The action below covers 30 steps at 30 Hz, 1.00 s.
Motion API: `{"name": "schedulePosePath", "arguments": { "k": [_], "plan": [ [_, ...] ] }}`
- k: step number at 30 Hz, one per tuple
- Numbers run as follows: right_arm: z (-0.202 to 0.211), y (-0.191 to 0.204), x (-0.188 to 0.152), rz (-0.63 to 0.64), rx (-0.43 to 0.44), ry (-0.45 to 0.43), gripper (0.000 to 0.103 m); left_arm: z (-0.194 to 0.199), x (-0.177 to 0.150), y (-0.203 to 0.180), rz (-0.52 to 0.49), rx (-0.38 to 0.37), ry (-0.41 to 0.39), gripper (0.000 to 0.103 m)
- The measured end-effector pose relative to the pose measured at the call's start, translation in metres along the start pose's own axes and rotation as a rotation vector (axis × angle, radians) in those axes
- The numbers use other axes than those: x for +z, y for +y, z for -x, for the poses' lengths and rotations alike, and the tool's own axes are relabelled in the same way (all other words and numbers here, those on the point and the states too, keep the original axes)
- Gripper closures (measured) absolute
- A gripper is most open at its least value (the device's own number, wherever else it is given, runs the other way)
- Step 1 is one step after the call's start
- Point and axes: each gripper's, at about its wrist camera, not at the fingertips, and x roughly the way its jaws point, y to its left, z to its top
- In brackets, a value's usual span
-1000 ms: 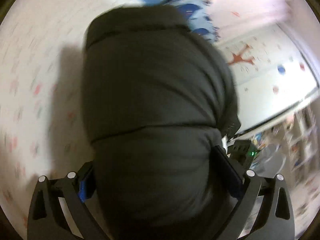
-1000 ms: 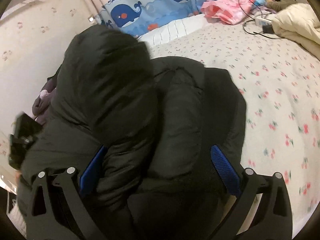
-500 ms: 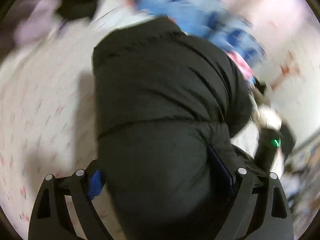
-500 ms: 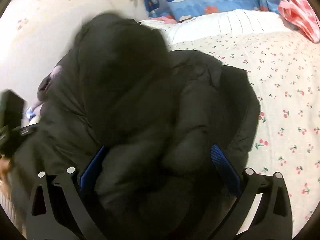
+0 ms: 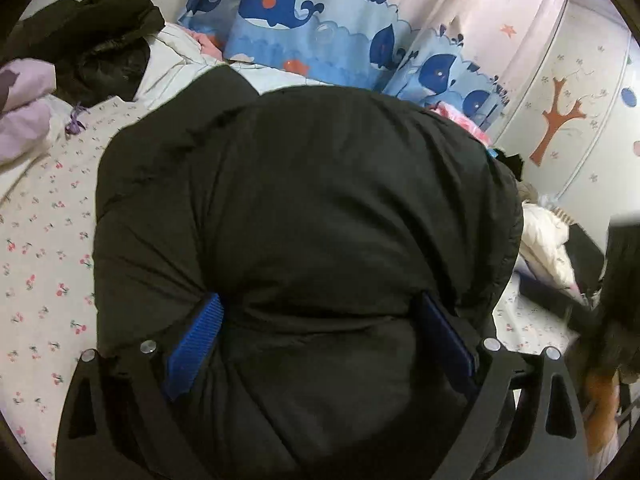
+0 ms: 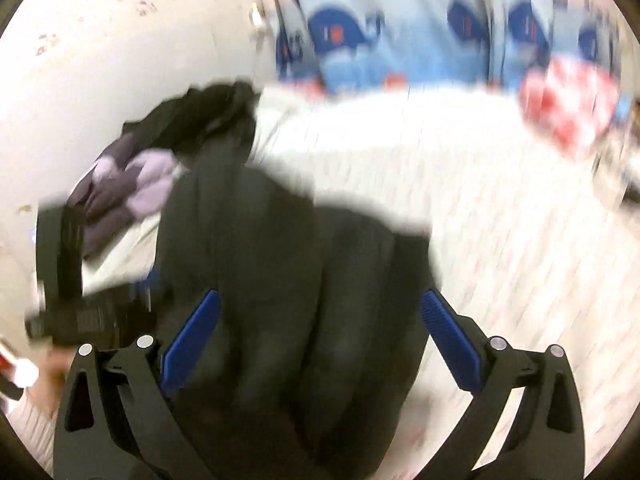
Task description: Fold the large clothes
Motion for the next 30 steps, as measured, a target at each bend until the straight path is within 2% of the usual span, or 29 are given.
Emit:
{"name": "schedulePosePath", "arguments": {
  "k": [1, 3, 5, 6, 7, 8, 9, 12, 15, 17, 18, 20, 21, 22, 23, 25, 26, 28, 30],
  "plan": [
    [-0.006, 0.003, 0.017, 0.016, -0.035, -0.019, 0.006, -0.002, 0.002, 0.001, 0.005, -0.007, 0.003, 0.011],
    [-0.036, -0.004, 0.042, 0.008, -0.087, 0.008, 0.006, 0.002, 0.004, 0.002, -0.009, -0.007, 0.003, 0.01],
    [-0.088, -0.02, 0.039, -0.016, -0.204, 0.08, 0.006, 0.007, -0.002, 0.002, -0.028, -0.008, -0.003, 0.009],
    [-0.115, -0.038, 0.028, -0.053, -0.229, 0.138, 0.006, 0.01, 0.001, 0.002, -0.027, -0.026, -0.009, 0.009],
    [-0.151, -0.058, 0.006, -0.173, -0.175, 0.221, 0.006, 0.012, 0.006, 0.002, -0.02, -0.068, -0.007, 0.009],
    [-0.167, -0.075, -0.012, -0.282, -0.117, 0.257, 0.006, 0.013, 0.01, 0.001, -0.004, -0.115, 0.0, 0.009],
    [-0.171, -0.087, -0.029, -0.355, -0.084, 0.256, 0.006, 0.014, 0.011, 0.002, 0.008, -0.14, 0.006, 0.009],
    [-0.158, -0.072, -0.033, -0.274, -0.153, 0.284, 0.007, 0.01, 0.01, 0.003, 0.0, -0.142, 0.042, 0.009],
    [-0.147, -0.079, -0.029, -0.278, -0.14, 0.338, 0.007, 0.018, 0.011, 0.011, 0.039, -0.19, 0.046, 0.009],
    [-0.118, -0.072, -0.02, -0.249, -0.153, 0.28, 0.007, 0.027, 0.013, 0.021, 0.097, -0.219, 0.036, 0.009],
    [-0.093, -0.061, -0.016, -0.222, -0.129, 0.205, 0.007, 0.033, 0.013, 0.028, 0.133, -0.235, 0.026, 0.009],
    [-0.063, -0.044, -0.026, -0.178, -0.08, 0.122, 0.007, 0.041, 0.015, 0.038, 0.167, -0.229, 0.009, 0.009],
    [-0.056, -0.037, -0.037, -0.15, -0.107, 0.138, 0.007, 0.044, 0.016, 0.042, 0.173, -0.216, 0.0, 0.009],
    [-0.067, -0.027, -0.057, -0.085, -0.152, 0.237, 0.007, 0.043, 0.016, 0.044, 0.172, -0.205, -0.001, 0.009],
    [-0.081, -0.022, -0.079, -0.031, -0.16, 0.338, 0.007, 0.042, 0.016, 0.046, 0.17, -0.202, 0.002, 0.009],
    [-0.085, -0.031, -0.09, -0.071, -0.143, 0.384, 0.007, 0.035, 0.014, 0.04, 0.143, -0.233, 0.022, 0.009],
    [-0.082, -0.035, -0.086, -0.084, -0.153, 0.403, 0.007, 0.034, 0.012, 0.036, 0.126, -0.224, 0.024, 0.009],
    [-0.064, -0.031, -0.065, -0.061, -0.202, 0.356, 0.007, 0.03, 0.009, 0.022, 0.054, -0.133, 0.027, 0.008],
    [-0.038, -0.021, -0.035, -0.046, -0.198, 0.217, 0.007, 0.025, 0.007, 0.014, 0.0, -0.089, 0.044, 0.008]
  ]
}}
